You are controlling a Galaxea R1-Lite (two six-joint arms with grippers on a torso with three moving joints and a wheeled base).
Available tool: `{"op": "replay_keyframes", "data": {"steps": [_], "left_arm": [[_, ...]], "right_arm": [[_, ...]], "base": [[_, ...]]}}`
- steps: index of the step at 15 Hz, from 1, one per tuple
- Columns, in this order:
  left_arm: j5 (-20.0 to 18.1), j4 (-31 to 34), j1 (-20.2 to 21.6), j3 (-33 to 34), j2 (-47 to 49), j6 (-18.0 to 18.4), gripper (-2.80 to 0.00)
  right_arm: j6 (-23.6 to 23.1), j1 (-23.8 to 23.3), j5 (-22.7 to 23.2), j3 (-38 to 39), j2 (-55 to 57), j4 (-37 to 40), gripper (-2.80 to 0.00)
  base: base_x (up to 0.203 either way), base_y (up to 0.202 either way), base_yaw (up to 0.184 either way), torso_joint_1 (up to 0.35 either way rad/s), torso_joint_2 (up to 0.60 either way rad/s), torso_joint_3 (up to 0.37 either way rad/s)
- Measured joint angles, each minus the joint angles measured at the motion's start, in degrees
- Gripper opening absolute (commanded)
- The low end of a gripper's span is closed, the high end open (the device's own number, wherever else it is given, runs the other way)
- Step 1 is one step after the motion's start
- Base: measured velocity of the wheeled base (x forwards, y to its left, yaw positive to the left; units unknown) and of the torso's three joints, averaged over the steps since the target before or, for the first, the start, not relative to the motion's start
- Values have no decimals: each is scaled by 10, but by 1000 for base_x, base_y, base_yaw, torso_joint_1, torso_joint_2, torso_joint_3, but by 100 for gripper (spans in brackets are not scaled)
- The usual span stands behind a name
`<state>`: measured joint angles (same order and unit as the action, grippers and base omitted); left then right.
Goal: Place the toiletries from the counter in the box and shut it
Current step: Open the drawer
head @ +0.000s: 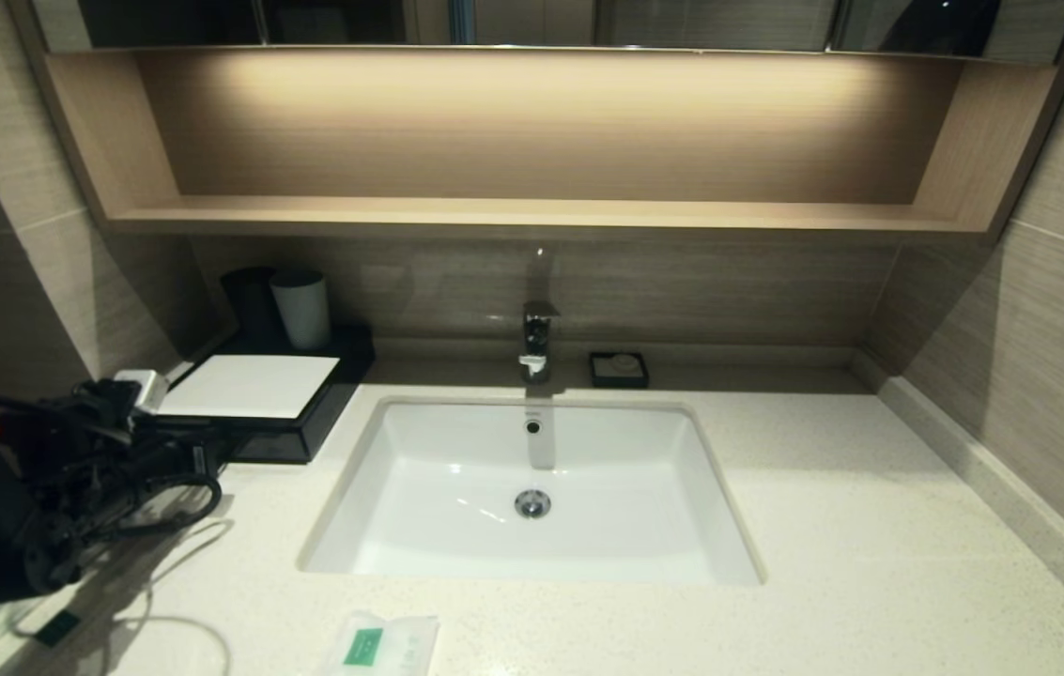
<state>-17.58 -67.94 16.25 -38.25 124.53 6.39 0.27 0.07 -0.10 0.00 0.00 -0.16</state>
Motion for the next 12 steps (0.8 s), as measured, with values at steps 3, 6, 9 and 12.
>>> {"op": "replay_keyframes", "data": {"steps": [3,6,9,12], "left_arm": [[0,0,0,0,3,0,-280],[0,1,0,-4,5,0,-280],[0,1,0,-6,8,0,-280],[0,0,-2,-7,9,1,-280]], "right_arm": [[0,0,0,0,0,0,-280],[0,0,0,0,0,0,-280],[0,0,0,0,0,0,-280],[0,0,0,0,0,0,-280]], "base": [[0,0,0,0,0,0],[0,0,0,0,0,0],[0,0,0,0,0,0],[0,0,0,0,0,0]]}}
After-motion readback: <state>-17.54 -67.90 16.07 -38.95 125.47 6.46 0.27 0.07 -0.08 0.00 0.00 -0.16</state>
